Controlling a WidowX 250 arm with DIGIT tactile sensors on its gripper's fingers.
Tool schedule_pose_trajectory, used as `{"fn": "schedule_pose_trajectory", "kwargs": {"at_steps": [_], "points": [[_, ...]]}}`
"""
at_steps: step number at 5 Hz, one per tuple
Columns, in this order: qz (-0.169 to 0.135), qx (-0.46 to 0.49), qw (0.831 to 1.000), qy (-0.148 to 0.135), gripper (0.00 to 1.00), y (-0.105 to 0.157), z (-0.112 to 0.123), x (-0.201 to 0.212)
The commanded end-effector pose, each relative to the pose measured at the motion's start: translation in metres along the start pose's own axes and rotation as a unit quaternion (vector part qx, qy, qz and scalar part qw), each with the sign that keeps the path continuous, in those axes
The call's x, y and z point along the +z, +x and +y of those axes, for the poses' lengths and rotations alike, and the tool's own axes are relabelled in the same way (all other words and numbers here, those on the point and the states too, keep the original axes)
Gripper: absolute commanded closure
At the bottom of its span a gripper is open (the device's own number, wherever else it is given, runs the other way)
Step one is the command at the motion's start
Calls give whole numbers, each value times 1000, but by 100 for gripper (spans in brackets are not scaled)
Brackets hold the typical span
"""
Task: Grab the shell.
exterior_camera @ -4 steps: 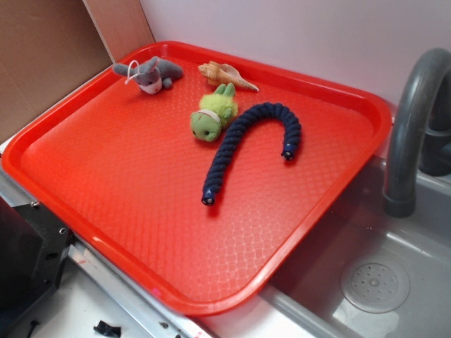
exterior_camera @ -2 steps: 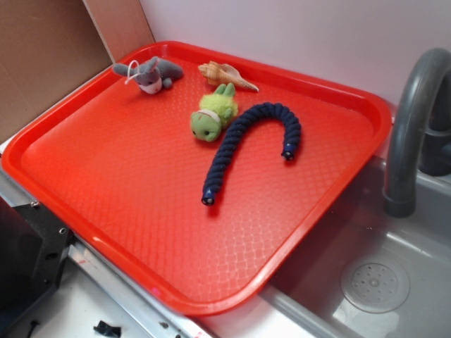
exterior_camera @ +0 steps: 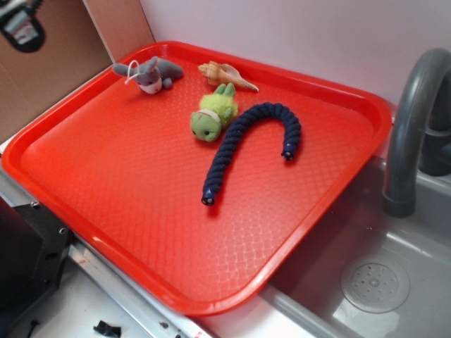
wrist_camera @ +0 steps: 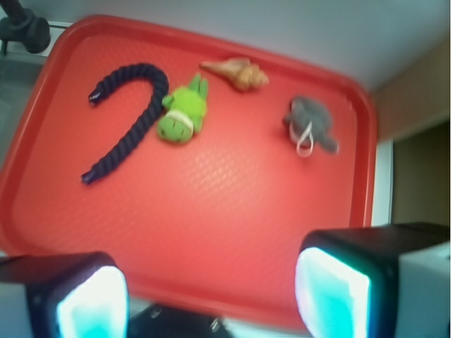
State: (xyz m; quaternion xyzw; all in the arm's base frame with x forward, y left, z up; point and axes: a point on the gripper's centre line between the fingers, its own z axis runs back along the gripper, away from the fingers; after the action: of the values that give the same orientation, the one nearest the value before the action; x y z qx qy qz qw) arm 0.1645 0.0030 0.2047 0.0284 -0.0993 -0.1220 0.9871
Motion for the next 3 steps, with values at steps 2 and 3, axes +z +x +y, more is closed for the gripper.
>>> {"fn": "schedule_pose_trajectory", "kwargs": {"at_steps": [2,3], "points": [[-91,-328,940,11,0,100,33,-60],[-95,-413,905,-25,0,120,31,-78]]}}
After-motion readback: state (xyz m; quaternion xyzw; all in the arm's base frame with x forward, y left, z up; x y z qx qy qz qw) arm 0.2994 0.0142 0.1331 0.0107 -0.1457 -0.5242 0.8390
